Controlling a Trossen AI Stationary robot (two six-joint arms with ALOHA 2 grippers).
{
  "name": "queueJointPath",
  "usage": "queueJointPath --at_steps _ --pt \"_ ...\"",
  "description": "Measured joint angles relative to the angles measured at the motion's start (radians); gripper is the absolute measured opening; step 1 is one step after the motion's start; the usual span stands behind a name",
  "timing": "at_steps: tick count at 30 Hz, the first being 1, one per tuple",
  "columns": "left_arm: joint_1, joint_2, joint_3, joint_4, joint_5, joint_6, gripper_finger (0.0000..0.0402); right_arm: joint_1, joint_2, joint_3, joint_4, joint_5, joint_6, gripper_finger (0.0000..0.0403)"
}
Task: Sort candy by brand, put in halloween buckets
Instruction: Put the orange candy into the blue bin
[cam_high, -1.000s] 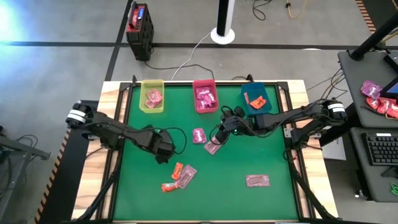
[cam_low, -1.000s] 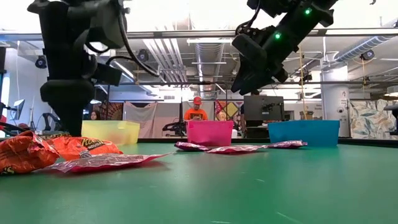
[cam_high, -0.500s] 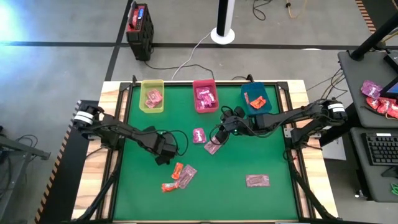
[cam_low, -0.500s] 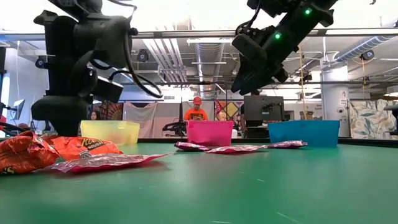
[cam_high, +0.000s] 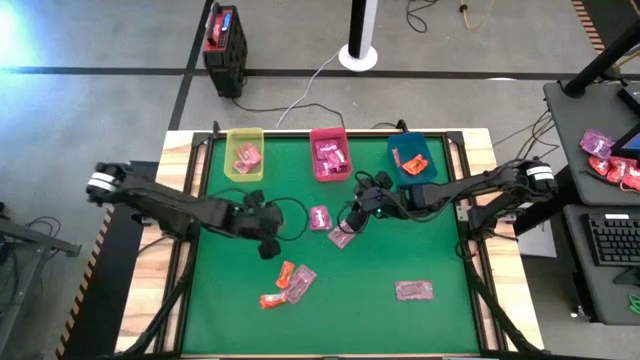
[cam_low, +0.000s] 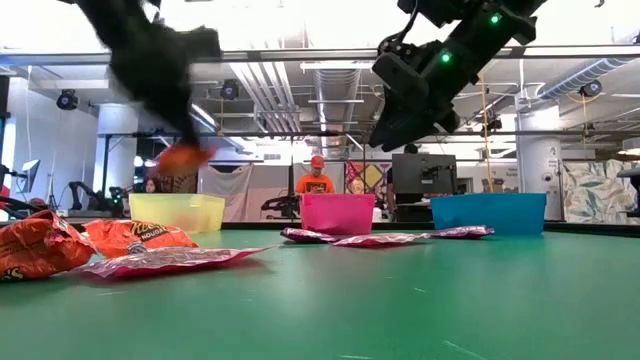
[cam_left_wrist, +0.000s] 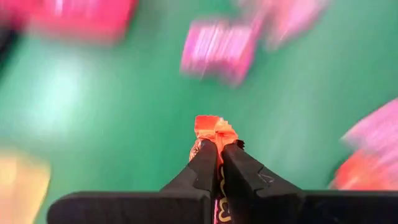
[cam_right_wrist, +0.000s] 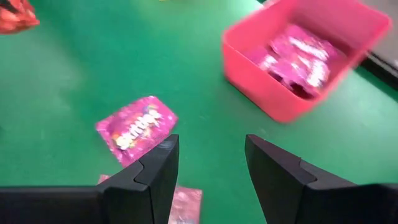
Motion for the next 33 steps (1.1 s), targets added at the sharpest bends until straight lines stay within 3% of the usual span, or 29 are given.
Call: queueJointPath --at_steps 6,12,16,23,29,33 --pt "0.003 -0.139 -0.012 0.429 0.068 0.295 0.0002 0.054 0.029 -0.057 0.298 -0.073 -0.168 0.0178" --pt "0.003 -0.155 -0.014 0.614 0.158 0.418 0.0001 0.136 0.076 -0.086 0.664 -0.085 -0.392 0.0178" --pt "0.005 -0.114 -0.015 0.716 0.168 0.452 0.0001 0.174 0.118 -0.070 0.804 -0.086 -0.500 0.0177" --pt "0.008 -0.048 -0.026 0.735 0.359 0.512 0.0001 0.198 0.145 -0.046 0.800 -0.084 -0.551 0.0177" --pt "0.008 -0.030 -0.076 0.749 0.489 0.515 0.0001 0.223 0.082 -0.046 0.681 -0.086 -0.540 0.0169" --pt "0.009 -0.033 -0.108 0.777 0.492 0.507 0.0001 0.231 0.066 -0.046 0.669 -0.213 -0.536 0.0162"
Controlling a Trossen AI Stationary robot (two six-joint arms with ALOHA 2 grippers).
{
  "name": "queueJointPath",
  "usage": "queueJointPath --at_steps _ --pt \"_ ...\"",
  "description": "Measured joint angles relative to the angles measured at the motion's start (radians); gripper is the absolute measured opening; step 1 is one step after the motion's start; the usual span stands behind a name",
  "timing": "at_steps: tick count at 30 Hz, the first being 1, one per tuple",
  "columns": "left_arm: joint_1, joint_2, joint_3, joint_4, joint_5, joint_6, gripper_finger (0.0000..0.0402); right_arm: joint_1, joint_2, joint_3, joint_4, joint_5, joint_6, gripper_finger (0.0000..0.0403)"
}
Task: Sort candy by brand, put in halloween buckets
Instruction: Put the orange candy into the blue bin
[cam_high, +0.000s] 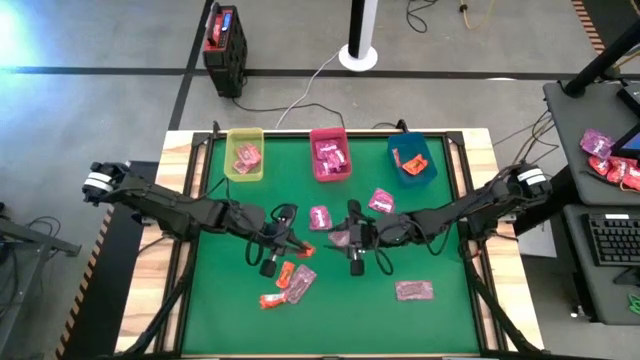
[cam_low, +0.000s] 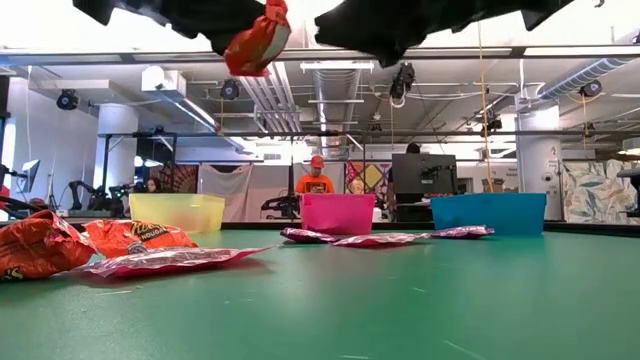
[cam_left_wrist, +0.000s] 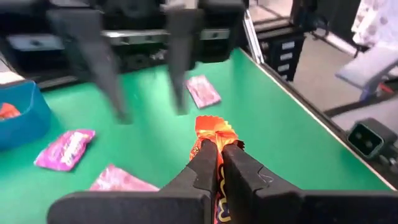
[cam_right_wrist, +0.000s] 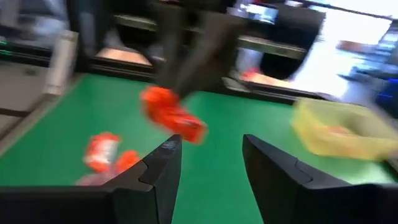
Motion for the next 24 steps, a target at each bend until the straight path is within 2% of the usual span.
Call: queueJointPath --at_steps 3,13,17,24 --pt "0.001 0.006 -0.007 0.041 0.000 -0.002 0.0001 0.000 0.006 0.012 0.006 -0.078 0.017 0.0158" --pt "0.004 0.068 -0.008 0.107 0.000 -0.008 0.0001 -0.001 0.027 0.034 0.021 -0.082 0.005 0.0150" --pt "0.008 0.085 -0.008 0.166 0.000 -0.003 0.0001 -0.001 0.027 0.034 0.010 -0.130 0.006 0.0149" --pt "0.015 0.090 -0.008 0.188 0.000 -0.004 0.0001 -0.001 0.027 0.033 -0.009 -0.134 0.018 0.0147"
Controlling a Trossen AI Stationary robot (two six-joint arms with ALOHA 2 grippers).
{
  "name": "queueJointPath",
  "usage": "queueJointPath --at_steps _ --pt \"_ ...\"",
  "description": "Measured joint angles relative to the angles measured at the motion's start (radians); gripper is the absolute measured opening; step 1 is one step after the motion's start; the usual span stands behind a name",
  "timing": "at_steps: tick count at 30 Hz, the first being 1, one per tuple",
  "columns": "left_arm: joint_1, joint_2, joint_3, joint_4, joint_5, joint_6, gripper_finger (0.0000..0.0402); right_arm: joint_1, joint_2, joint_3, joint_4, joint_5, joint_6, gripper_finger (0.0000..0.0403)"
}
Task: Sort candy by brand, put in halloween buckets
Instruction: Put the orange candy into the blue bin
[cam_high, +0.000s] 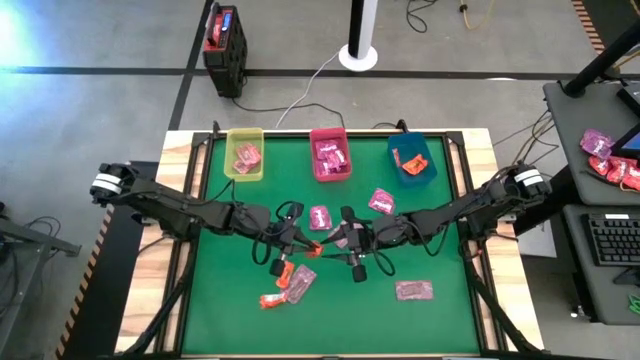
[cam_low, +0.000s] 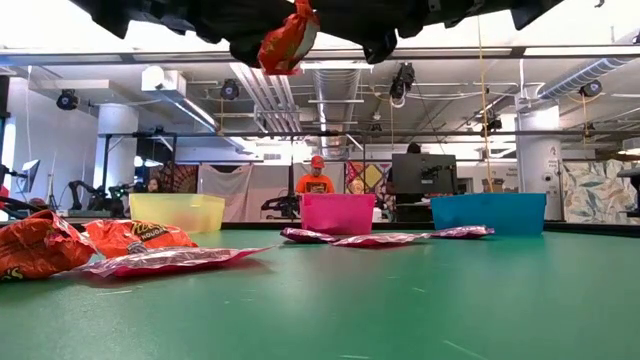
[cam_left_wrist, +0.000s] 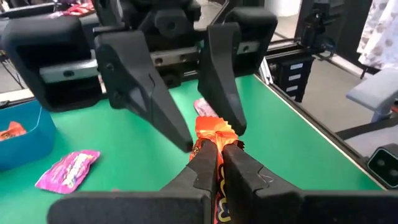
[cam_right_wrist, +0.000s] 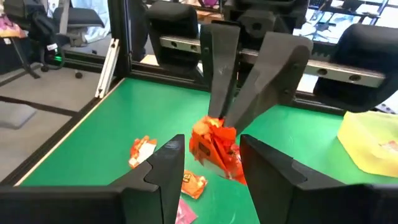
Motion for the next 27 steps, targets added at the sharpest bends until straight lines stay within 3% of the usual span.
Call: queueJointPath --at_steps 5,14,18,22,27 --pt "0.000 0.000 0.000 0.013 0.000 0.000 0.0001 0.000 0.000 0.000 0.002 0.000 -0.023 0.0128" --pt "0.000 0.001 0.000 0.044 0.005 -0.001 0.0001 -0.002 0.000 0.000 0.003 0.000 -0.056 0.0024" --pt "0.000 0.004 0.000 0.045 -0.002 -0.035 0.0003 -0.002 0.000 0.000 -0.001 0.000 -0.064 0.0012" --pt "0.001 0.003 0.000 0.020 -0.032 -0.082 0.0032 -0.003 0.000 0.000 -0.014 0.006 -0.057 0.0009" --pt "0.002 -0.020 0.000 -0.049 -0.090 -0.098 0.0101 -0.003 -0.006 0.000 -0.052 0.027 -0.024 0.0009"
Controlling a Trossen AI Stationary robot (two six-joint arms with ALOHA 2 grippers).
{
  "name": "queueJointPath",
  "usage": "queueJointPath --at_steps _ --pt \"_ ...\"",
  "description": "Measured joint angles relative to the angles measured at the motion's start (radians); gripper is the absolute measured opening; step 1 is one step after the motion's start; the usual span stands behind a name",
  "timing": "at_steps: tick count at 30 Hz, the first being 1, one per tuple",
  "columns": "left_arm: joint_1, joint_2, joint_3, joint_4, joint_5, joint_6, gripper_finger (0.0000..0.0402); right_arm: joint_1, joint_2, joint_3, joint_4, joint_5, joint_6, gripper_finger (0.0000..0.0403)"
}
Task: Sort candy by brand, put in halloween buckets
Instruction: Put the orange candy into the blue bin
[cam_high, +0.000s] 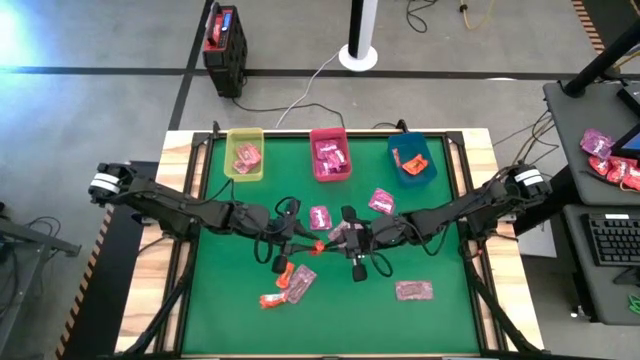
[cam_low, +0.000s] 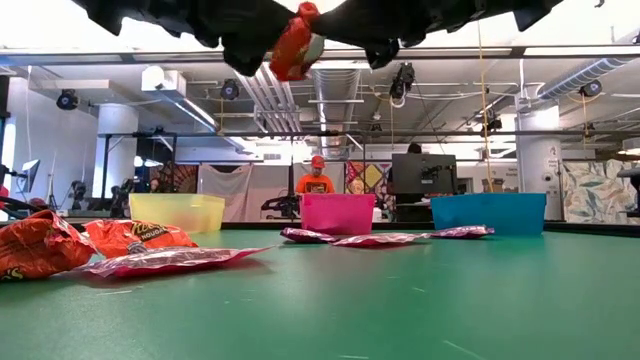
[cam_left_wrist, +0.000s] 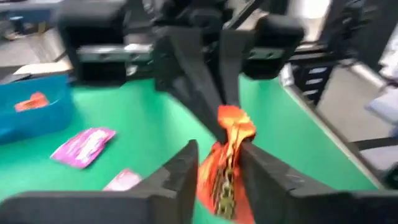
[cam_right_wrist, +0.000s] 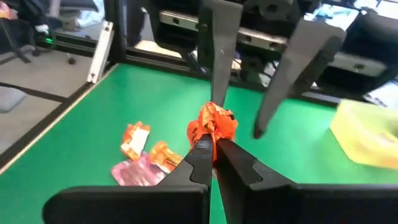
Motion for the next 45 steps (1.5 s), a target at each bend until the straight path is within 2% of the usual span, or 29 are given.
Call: queueJointPath --at_steps 2,4,6,8,11,13,14,17,19,22,28,32,37,45 --pt "0.000 -0.015 0.000 -0.046 -0.054 0.000 0.0129 0.000 -0.013 0.000 -0.045 0.056 0.021 0.0009" --pt "0.000 -0.033 0.000 -0.106 -0.108 0.000 0.0152 -0.001 -0.030 0.004 -0.125 0.159 0.047 0.0009" --pt "0.000 -0.060 0.000 -0.177 -0.148 0.002 0.0171 -0.007 -0.053 0.022 -0.260 0.325 0.090 0.0009" --pt "0.000 -0.085 0.000 -0.232 -0.196 -0.011 0.0184 -0.024 -0.067 0.055 -0.426 0.547 0.162 0.0009" --pt "-0.001 -0.114 0.000 -0.302 -0.269 -0.047 0.0193 -0.077 -0.073 0.112 -0.738 0.862 0.335 0.0009" --pt "-0.001 -0.127 0.000 -0.327 -0.299 -0.066 0.0194 -0.131 -0.073 0.147 -0.936 0.981 0.543 0.0009" --pt "-0.001 -0.132 0.000 -0.327 -0.299 -0.071 0.0194 -0.168 -0.073 0.164 -1.030 0.993 0.648 0.0009" --pt "-0.001 -0.135 0.000 -0.330 -0.299 -0.087 0.0192 -0.296 -0.073 0.197 -1.235 0.918 0.901 0.0009" --pt "-0.001 -0.135 0.000 -0.331 -0.299 -0.092 0.0190 -0.389 -0.072 0.200 -1.313 0.842 0.960 0.0009" --pt "-0.001 -0.135 0.000 -0.334 -0.299 -0.100 0.0188 -0.535 -0.072 0.188 -1.335 0.778 0.939 0.0009" --pt "-0.001 -0.135 0.000 -0.347 -0.299 -0.115 0.0188 -0.777 -0.072 0.184 -1.331 0.563 0.876 0.0016" --pt "-0.001 -0.135 0.000 -0.352 -0.299 -0.118 0.0188 -0.814 -0.072 0.184 -1.328 0.548 0.828 0.0044" --pt "-0.001 -0.134 0.000 -0.393 -0.298 -0.118 0.0187 -0.812 -0.072 0.184 -1.323 0.528 0.813 0.0098" --pt "-0.001 -0.134 -0.001 -0.440 -0.297 -0.118 0.0187 -0.720 -0.079 0.184 -1.295 0.456 0.772 0.0158"
